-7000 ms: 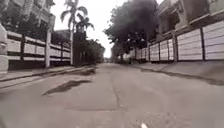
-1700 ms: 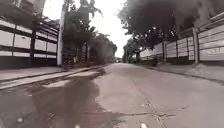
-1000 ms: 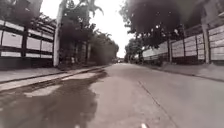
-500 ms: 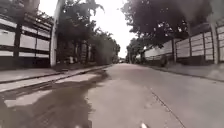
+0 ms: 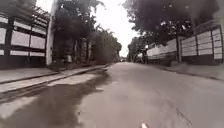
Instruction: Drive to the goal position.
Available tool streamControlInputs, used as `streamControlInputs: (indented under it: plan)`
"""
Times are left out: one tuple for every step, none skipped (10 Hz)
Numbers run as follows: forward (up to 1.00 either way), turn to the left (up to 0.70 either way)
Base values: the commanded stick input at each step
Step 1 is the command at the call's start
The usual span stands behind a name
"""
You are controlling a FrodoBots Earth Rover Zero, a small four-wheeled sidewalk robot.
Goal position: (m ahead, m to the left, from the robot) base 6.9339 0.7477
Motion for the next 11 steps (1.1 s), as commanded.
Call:
streamControlInputs:
  plan:
    - [1.0,0.0]
    - [1.0,0.0]
    - [1.0,0.0]
    - [1.0,0.0]
    - [1.0,0.0]
    - [1.0,0.0]
    - [1.0,0.0]
    - [1.0,0.0]
    - [1.0,0.0]
    - [1.0,0.0]
    - [1.0,0.0]
